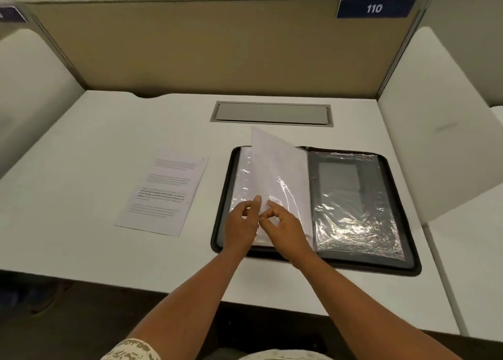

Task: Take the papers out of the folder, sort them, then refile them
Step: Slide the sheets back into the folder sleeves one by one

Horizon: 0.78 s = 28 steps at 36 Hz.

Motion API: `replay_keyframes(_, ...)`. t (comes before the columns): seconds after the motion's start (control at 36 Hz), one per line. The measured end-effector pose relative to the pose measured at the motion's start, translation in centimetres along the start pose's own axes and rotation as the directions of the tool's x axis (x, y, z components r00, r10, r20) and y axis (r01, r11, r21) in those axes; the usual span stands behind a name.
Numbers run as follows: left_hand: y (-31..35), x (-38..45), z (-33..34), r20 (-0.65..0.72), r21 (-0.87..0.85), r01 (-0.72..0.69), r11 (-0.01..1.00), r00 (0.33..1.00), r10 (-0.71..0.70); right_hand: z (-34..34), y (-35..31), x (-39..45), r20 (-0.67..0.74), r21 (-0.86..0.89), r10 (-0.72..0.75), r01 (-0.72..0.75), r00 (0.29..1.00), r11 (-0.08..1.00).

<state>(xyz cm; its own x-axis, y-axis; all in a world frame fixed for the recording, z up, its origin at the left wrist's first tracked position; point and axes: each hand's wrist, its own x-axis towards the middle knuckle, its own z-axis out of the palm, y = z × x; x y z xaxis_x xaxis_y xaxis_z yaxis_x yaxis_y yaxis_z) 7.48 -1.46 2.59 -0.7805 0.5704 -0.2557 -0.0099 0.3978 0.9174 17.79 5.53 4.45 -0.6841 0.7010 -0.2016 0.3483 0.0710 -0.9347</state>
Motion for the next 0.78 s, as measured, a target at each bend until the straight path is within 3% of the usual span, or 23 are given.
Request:
replay_keyframes(0.19, -2.1, 3.0, -3.7, 0.031, 0.09, 0.12, 0.989, 0.992, -0.124, 4.1, -0.5, 0.7, 0.05, -0.146, 0.113, -0.104, 0.992, 0.984)
replay_keyframes(0.31, -3.0, 4.2, -4.9, 0.046, 0.269, 0.068, 0.961, 0.996, -0.083, 4.8, -0.2, 1.3, 0.005, -0.214, 0.099, -0.096, 0.995, 0.972)
replay_keyframes(0.44, -4.0, 4.5, -5.3, 0.08, 0.356, 0.033, 0.934, 0.995, -0.066, 4.6, 0.6, 2.1, -0.085, -0.364, 0.046, -0.074, 0.995, 0.928)
replay_keyframes(0.56, -4.7, 5.0, -5.3, 0.128, 0.334, 0.062, 0.941, 0.986, -0.11, 4.6, 1.8, 3.2, 0.028, -0.554, 0.073, -0.046, 0.997, 0.831)
replay_keyframes(0.64, -4.7, 5.4, -5.8, 0.15, 0.295, 0.099, 0.95, 0.978, -0.148, 4.8, 2.6, 3.8, 0.142, -0.74, 0.1, 0.039, 0.985, 0.671)
replay_keyframes(0.78, -4.8, 6.6, -7.7, 0.095, 0.306, 0.111, 0.945, 0.985, -0.146, 5.2, 1.8, 5.2, 0.138, -0.808, 0.106, 0.05, 0.985, 0.587)
